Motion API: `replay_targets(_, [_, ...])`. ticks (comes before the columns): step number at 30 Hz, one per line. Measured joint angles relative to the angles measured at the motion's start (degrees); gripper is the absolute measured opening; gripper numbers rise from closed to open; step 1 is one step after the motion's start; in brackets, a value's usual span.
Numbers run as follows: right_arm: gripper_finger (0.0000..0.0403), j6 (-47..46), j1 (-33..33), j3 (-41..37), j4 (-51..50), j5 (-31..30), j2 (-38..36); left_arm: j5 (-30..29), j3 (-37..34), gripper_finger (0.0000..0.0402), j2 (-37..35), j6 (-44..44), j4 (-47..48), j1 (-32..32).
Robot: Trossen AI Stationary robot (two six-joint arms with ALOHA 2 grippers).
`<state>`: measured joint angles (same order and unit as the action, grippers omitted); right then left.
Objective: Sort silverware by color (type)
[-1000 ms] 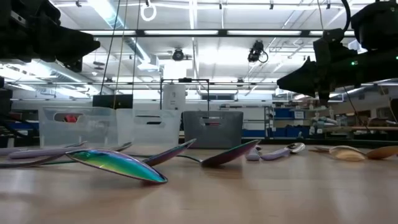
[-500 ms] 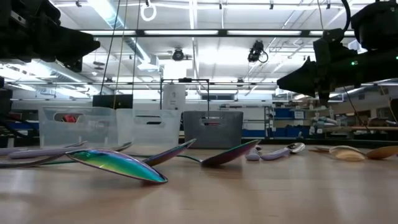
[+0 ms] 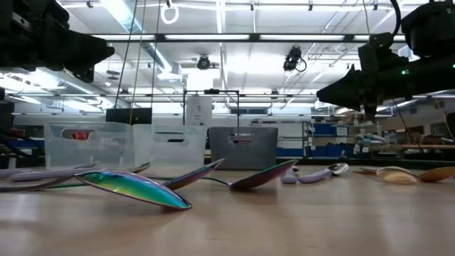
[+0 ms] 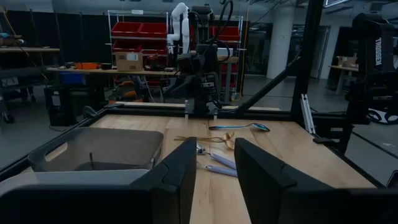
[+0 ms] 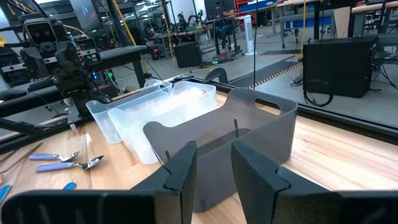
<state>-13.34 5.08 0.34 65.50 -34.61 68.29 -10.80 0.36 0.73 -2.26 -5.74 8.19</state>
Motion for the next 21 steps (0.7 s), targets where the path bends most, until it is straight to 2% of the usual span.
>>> replay_targets(12, [0.011,-0.01,0.0,0.0,0.52,-0.01,0.0,-0.01,0.0,0.0117,0.01,-0.04,-0.27,0.0])
replay_targets(17, [0.011,3.16,-1.25,0.0,4.86,-1.53,0.0,-0.04,0.0,0.0117,0.01,2.94,-5.18,-0.03])
replay_targets(21, [0.011,1.53,-2.39,0.0,9.65,0.83,0.0,-0.03,0.0,0.0117,0.03,9.08,-11.85,-0.03])
